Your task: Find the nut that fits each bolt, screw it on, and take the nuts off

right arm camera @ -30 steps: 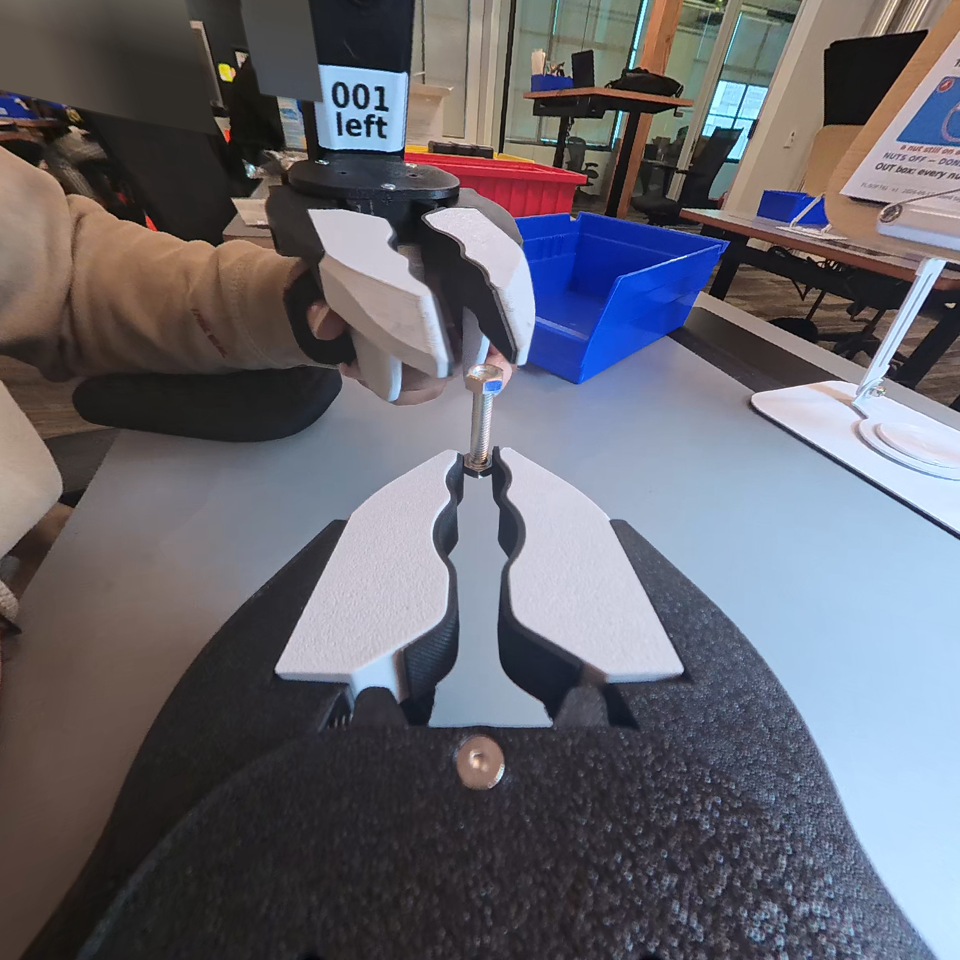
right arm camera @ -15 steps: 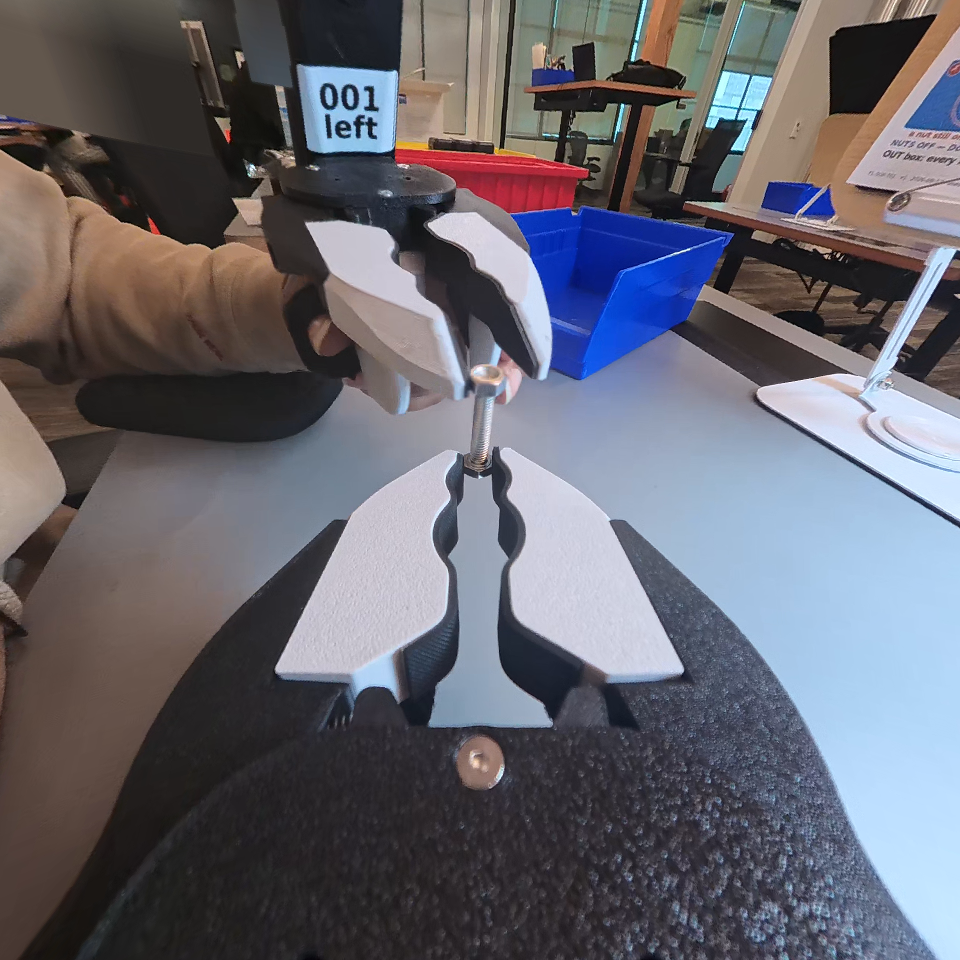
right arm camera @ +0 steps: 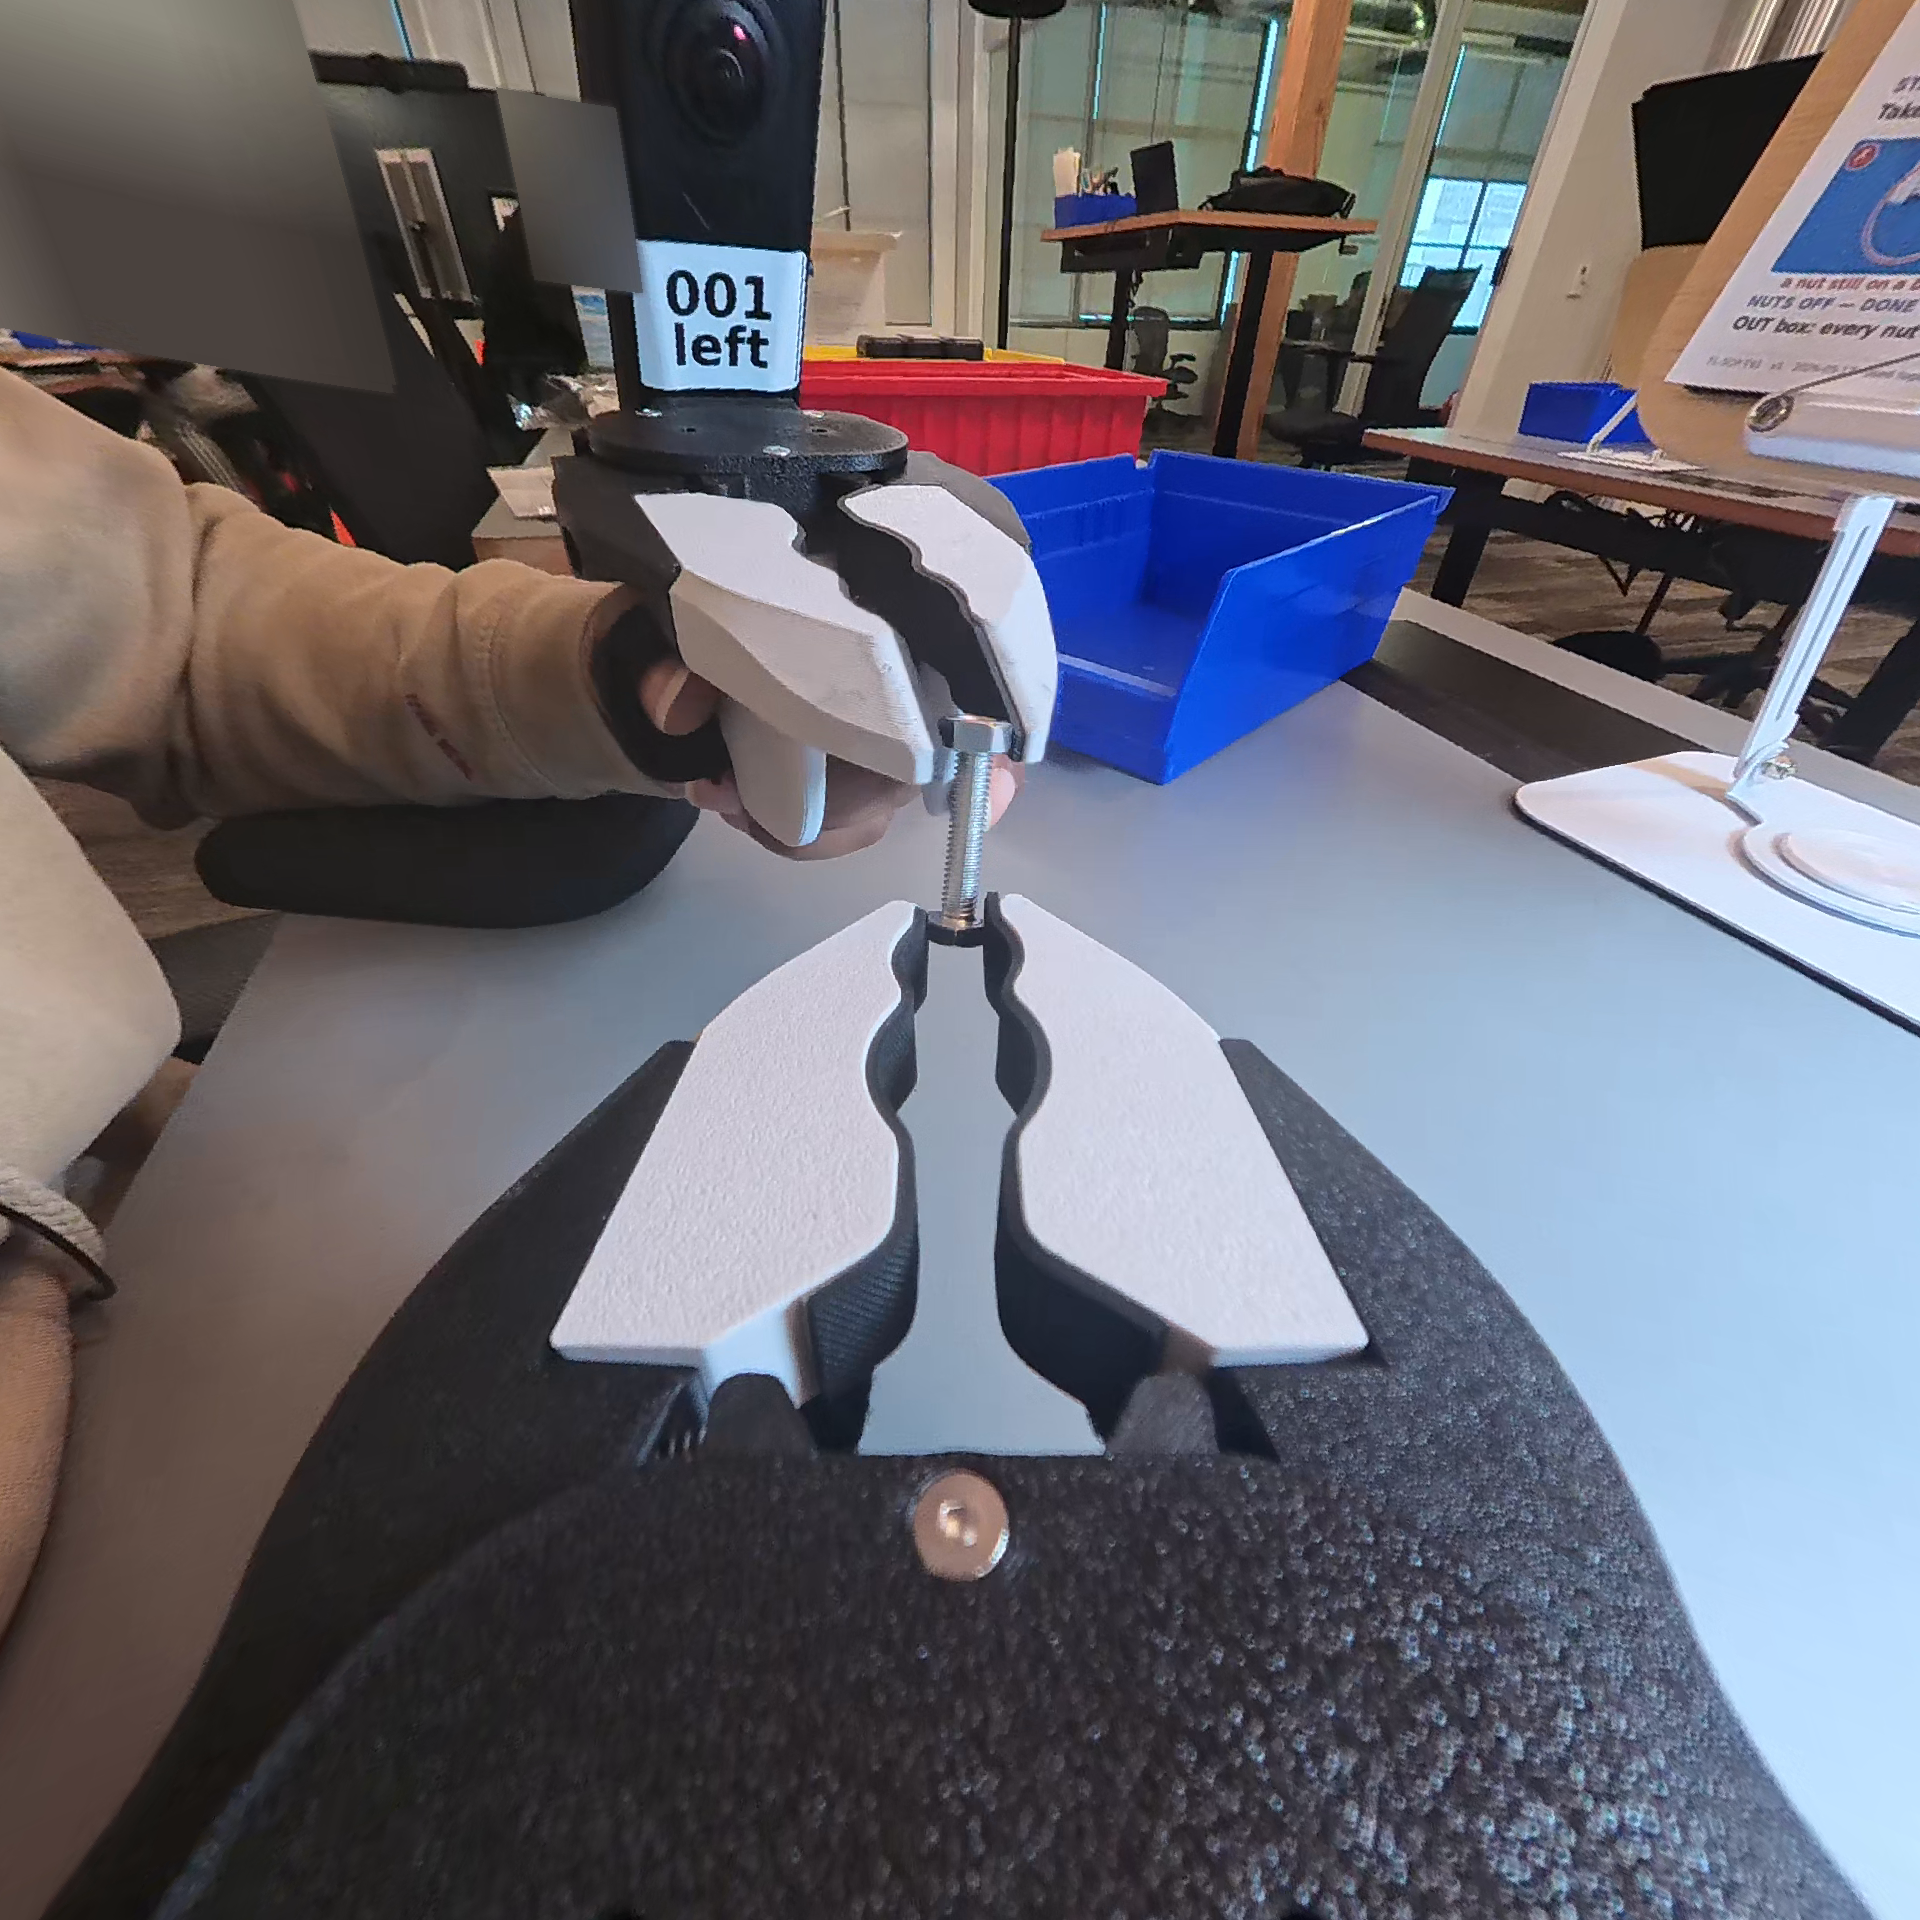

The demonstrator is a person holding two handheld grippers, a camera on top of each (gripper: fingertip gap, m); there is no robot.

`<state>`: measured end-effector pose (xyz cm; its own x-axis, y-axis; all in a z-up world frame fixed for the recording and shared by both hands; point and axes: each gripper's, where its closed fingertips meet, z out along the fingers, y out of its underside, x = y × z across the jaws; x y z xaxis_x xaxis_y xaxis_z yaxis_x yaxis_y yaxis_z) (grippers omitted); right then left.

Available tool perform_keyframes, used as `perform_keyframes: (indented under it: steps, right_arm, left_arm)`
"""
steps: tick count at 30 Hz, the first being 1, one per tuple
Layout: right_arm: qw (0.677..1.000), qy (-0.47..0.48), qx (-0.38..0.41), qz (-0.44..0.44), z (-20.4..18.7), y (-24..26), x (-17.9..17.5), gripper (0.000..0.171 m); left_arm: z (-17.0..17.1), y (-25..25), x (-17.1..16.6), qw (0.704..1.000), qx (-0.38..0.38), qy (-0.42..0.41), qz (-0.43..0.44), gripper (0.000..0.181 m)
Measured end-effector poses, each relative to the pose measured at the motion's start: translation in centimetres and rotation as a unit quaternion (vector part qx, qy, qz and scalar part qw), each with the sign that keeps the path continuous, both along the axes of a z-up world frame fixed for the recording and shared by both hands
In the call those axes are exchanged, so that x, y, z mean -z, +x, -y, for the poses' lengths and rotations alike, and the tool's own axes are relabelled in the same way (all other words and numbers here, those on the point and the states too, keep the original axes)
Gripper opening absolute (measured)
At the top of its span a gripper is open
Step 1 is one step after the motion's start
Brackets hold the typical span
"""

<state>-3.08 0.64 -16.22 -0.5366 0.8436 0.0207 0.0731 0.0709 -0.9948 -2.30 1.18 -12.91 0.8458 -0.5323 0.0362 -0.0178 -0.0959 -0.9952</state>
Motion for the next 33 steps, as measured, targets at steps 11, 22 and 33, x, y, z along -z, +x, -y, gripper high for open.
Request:
perform_keyframes:
  steps: [11, 22, 33]
  right_arm:
    - [1.000, 0.002, -0.015, 0.022, 0.8, 0.1, 0.6, 0.010]
    - [1.000, -0.013, -0.016, -0.007, 0.5, 0.4, -0.7, 0.010]
    - [1.000, 0.006, -0.001, -0.003, 0.3, 0.1, -0.2, 0.010]
  left_arm:
    - [0.1, 1.0, 0.5, 0.999, 0.010, 0.004, -0.037, 0.010]
    - [0.2, 0.6, 0.0, 1.000, 0.012, 0.009, -0.013, 0.013]
    - [-0.2, 0.3, -0.6, 1.000, -0.007, 0.018, 0.009, 0.020]
